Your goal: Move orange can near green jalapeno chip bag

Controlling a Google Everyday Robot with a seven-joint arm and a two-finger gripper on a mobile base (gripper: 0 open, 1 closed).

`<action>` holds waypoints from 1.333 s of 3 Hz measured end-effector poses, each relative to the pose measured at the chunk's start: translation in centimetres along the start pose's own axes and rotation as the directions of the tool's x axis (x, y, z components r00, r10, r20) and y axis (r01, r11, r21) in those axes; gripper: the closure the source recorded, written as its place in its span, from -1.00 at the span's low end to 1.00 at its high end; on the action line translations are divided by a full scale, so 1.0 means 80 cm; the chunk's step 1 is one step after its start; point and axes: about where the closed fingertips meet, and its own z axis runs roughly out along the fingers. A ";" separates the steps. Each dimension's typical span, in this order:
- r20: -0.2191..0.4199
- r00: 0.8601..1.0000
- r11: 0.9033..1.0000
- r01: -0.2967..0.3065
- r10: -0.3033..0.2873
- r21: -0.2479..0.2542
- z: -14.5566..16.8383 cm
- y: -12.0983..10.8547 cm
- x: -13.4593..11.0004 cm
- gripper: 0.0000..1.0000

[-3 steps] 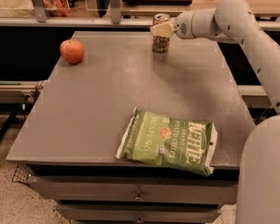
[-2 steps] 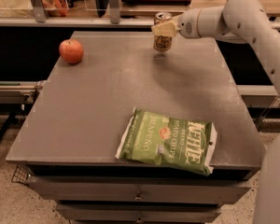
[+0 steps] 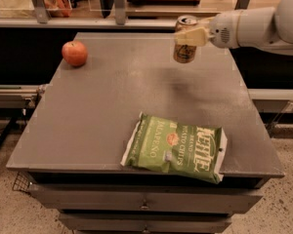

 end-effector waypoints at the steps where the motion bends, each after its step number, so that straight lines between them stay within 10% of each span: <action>1: -0.002 1.000 1.000 -0.001 0.001 -0.010 -0.048 0.040 0.021 1.00; 3: -0.003 1.000 0.999 0.015 -0.015 -0.032 -0.112 0.108 0.063 1.00; 4: -0.030 0.999 0.998 0.033 -0.035 -0.054 -0.126 0.127 0.071 0.63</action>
Offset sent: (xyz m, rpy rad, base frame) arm -0.1485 -0.0420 -0.0233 0.0017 -0.0079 0.0216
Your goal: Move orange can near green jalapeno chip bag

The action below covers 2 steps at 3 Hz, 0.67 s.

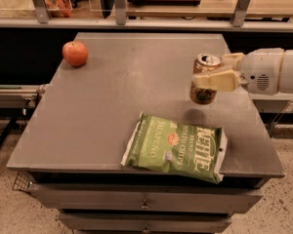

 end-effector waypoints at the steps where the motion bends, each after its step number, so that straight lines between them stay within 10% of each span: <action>1: -0.016 1.000 0.999 0.014 -0.014 -0.035 0.002 0.020 0.011 0.17; 2: -0.020 1.000 0.996 0.015 -0.017 -0.088 0.015 0.041 0.025 -0.45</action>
Offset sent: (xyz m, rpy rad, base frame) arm -0.0328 0.0301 -0.0368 0.0001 0.0412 0.1253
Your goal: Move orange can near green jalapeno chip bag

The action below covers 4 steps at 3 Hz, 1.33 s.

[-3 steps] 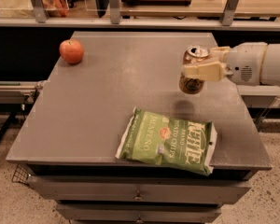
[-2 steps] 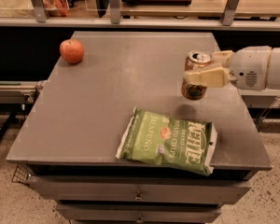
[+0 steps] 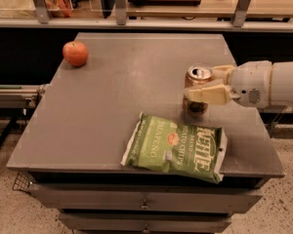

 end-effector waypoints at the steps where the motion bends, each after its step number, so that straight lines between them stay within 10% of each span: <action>1: -0.019 1.000 0.999 0.014 -0.014 -0.032 0.006 0.008 0.006 -0.90; 4: -0.079 0.996 0.999 0.030 -0.029 0.020 -0.050 -0.032 0.039 -1.00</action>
Offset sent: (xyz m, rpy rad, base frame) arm -0.0140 -0.0002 -0.0138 -0.0742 0.0278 0.0754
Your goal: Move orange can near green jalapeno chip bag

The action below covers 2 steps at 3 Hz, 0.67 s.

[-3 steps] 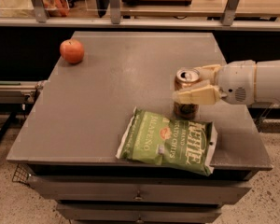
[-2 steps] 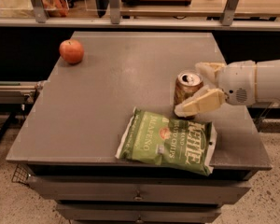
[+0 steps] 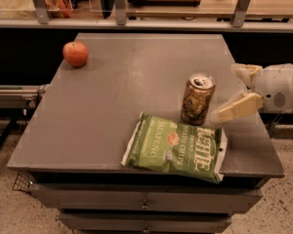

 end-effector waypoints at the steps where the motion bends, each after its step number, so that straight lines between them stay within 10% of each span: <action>1: -0.001 1.000 0.995 0.006 -0.006 0.099 -0.064 -0.061 0.016 -1.00; 2: 0.015 0.999 0.989 0.027 -0.030 0.146 -0.089 -0.081 -0.001 -1.00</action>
Offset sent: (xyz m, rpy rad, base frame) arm 0.0168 -0.0688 0.0114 -0.0221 -0.0432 -0.0870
